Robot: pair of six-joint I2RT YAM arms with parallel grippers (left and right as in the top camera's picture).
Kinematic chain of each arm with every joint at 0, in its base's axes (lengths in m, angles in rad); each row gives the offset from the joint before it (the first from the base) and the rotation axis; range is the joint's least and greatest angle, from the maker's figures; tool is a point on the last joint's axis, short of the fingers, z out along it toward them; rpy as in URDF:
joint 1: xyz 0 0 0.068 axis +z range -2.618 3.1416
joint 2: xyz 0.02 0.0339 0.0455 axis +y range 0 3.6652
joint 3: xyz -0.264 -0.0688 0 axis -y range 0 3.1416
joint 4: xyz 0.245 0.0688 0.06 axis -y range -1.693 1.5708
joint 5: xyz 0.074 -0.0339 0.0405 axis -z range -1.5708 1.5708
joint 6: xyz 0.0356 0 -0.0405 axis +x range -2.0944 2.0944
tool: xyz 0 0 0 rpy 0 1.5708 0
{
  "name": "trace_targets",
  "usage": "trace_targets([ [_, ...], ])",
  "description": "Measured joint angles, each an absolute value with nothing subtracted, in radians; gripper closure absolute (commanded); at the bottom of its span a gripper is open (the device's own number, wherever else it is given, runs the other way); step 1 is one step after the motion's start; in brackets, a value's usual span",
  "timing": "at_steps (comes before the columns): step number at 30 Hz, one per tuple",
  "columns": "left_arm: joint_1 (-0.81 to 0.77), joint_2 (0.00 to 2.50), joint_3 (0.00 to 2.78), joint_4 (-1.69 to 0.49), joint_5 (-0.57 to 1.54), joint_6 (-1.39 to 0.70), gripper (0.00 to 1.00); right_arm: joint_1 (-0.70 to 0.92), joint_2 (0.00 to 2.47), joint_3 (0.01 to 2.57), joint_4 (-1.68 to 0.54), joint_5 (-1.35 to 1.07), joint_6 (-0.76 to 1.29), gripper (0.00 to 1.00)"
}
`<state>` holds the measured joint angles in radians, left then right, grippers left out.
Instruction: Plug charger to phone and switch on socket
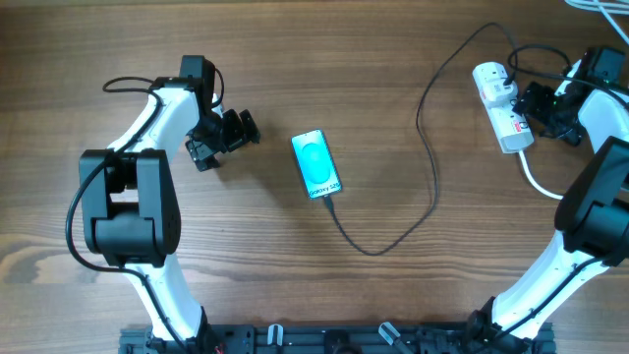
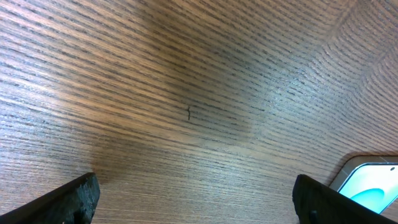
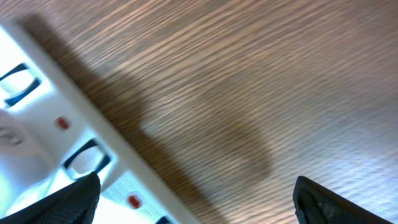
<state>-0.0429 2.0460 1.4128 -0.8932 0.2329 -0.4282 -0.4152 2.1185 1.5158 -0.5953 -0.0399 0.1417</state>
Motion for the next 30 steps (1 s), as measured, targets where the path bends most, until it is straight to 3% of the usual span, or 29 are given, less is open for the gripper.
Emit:
trace_targets([
  [30, -0.043, 2.046, 1.413, -0.893, 0.233, -0.428, 0.00, -0.416, 2.119, 1.483, -0.492, -0.108, 0.171, 0.00],
])
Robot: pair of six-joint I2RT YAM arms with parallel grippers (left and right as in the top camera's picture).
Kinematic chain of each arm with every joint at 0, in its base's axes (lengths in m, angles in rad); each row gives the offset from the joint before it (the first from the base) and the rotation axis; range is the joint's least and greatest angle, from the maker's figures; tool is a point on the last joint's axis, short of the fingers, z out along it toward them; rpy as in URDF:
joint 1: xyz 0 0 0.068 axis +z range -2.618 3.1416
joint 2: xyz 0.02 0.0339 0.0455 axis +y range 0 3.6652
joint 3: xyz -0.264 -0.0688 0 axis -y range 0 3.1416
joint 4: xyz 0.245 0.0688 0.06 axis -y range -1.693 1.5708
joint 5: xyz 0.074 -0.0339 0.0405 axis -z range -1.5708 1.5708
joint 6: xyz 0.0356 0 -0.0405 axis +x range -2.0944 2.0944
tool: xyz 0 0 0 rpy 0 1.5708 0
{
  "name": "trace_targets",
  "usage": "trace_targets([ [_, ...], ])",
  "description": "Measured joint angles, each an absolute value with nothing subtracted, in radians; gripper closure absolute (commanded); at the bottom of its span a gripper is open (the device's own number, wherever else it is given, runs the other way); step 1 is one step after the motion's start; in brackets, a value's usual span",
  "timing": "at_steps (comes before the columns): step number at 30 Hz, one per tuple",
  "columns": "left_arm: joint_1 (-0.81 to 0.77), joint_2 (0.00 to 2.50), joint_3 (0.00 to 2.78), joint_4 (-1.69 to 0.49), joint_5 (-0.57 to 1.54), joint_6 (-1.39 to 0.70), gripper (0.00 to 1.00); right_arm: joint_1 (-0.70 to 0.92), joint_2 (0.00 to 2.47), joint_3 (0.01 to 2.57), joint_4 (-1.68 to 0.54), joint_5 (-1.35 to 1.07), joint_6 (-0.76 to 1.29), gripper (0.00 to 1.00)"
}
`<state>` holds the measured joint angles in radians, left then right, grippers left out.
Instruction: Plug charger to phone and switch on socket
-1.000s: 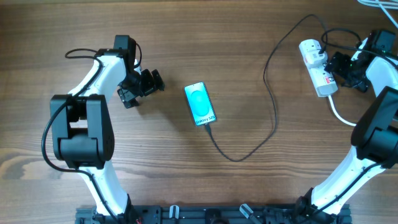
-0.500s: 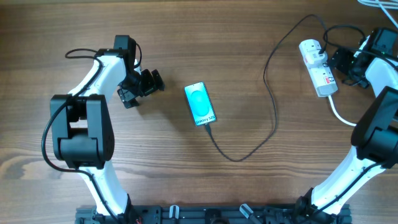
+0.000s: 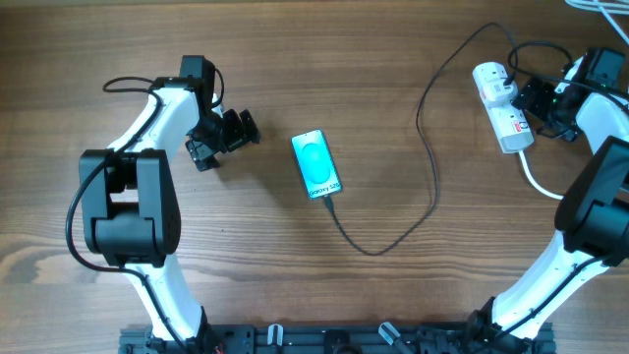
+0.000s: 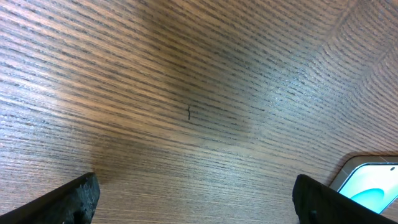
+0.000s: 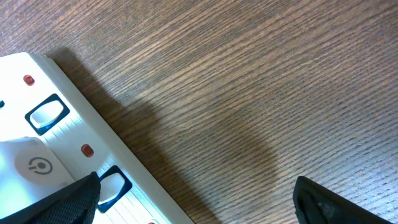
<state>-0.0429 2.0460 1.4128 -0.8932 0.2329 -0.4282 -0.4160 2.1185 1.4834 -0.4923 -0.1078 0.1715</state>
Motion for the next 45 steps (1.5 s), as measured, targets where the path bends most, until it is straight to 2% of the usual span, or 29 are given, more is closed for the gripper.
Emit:
trace_targets([
  [37, -0.043, 2.046, 1.413, -0.894, 0.233, -0.428, 0.00, -0.408, 2.107, 1.483, -0.581, -0.106, 0.152, 0.00],
  [45, -0.043, 2.046, 1.413, -0.894, 0.233, -0.428, 0.00, -0.405, 2.107, 1.484, -0.520, -0.040, 0.156, 0.00],
])
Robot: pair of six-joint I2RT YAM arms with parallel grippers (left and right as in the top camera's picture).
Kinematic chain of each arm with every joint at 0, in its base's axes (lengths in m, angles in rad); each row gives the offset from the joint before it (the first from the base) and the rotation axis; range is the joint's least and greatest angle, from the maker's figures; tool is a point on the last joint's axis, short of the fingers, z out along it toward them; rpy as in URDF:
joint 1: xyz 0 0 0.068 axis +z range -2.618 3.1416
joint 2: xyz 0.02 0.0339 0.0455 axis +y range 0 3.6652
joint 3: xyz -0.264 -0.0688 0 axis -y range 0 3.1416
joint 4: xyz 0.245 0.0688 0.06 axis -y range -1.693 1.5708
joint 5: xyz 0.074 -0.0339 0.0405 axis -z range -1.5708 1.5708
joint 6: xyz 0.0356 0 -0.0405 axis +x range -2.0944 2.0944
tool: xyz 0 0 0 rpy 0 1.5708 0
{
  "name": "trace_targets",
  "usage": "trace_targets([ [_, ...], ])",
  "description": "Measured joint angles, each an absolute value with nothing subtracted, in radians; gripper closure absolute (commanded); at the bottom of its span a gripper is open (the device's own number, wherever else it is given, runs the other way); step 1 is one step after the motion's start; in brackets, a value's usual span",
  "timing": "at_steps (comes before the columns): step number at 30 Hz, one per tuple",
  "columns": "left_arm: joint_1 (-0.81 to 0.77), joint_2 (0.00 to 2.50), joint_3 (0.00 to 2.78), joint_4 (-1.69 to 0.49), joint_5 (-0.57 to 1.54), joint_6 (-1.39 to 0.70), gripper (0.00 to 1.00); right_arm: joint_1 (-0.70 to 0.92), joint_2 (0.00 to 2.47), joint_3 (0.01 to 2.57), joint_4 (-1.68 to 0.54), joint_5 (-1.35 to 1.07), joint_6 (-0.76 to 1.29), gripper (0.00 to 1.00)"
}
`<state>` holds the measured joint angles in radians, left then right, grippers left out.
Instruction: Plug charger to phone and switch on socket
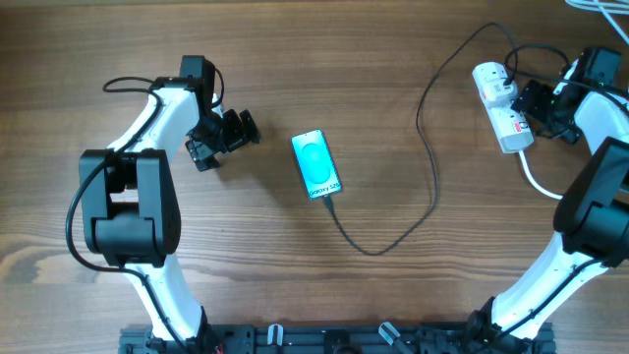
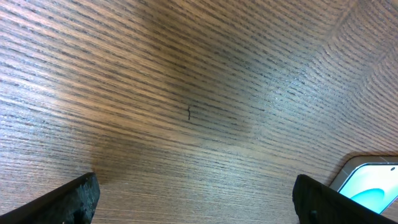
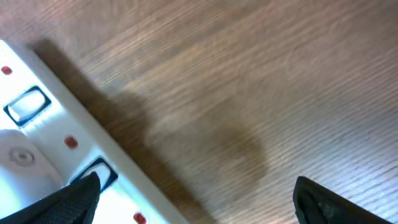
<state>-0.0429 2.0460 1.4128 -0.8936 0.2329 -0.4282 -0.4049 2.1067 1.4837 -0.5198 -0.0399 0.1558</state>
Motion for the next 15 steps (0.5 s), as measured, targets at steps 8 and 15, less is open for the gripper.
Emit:
trace_targets([
  [8, -0.043, 2.046, 1.413, -0.894, 0.233, -0.429, 0.00, -0.408, 2.107, 1.481, -0.476, -0.072, 0.156, 0.00],
  [15, -0.043, 2.046, 1.413, -0.893, 0.233, -0.428, 0.00, -0.408, 2.108, 1.478, -0.470, -0.078, 0.156, 0.00],
])
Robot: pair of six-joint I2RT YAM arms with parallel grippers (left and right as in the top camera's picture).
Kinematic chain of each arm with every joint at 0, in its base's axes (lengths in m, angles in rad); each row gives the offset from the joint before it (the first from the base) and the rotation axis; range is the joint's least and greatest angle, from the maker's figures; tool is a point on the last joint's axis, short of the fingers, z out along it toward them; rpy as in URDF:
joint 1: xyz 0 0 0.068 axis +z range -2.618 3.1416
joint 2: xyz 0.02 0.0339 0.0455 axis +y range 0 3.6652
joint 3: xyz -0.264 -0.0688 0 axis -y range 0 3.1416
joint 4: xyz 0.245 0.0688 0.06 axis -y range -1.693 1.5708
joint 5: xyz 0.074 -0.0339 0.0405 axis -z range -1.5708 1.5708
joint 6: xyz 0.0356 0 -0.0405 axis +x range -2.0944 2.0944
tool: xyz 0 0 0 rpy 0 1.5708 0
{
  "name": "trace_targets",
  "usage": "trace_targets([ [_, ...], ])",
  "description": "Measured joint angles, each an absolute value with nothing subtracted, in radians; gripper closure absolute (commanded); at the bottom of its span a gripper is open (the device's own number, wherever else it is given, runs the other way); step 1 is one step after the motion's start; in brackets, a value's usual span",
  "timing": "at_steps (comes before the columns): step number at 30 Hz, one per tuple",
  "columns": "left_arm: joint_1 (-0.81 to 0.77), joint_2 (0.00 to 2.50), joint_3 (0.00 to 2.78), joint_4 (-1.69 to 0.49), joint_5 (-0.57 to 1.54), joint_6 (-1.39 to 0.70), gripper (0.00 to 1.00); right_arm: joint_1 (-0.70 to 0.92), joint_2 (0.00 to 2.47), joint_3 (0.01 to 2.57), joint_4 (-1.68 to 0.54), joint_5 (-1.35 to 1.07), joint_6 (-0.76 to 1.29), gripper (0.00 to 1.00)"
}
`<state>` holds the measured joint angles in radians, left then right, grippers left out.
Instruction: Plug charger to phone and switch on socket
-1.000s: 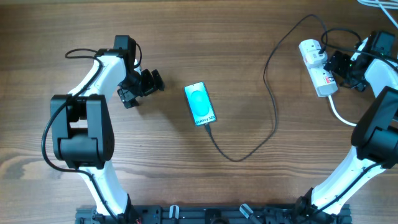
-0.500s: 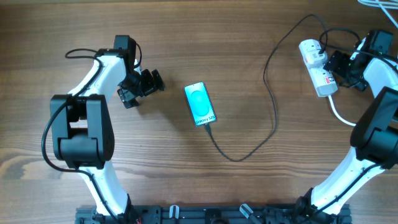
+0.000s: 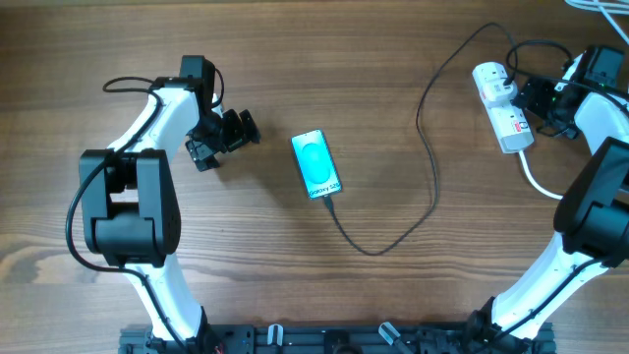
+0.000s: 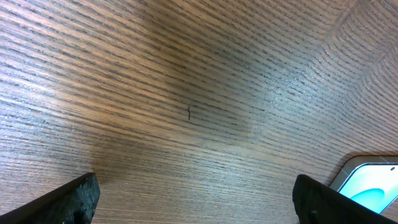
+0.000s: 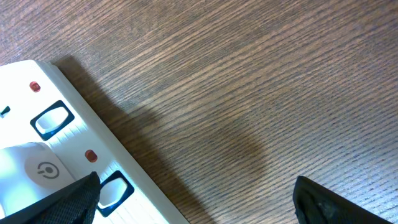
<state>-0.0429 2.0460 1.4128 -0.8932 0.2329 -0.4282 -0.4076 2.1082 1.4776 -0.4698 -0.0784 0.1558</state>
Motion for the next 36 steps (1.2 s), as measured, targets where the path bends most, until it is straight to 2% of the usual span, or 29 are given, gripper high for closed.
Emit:
trace_targets([
  [36, -0.043, 2.046, 1.413, -0.893, 0.233, -0.428, 0.00, -0.416, 2.122, 1.484, -0.539, -0.113, 0.142, 0.00],
])
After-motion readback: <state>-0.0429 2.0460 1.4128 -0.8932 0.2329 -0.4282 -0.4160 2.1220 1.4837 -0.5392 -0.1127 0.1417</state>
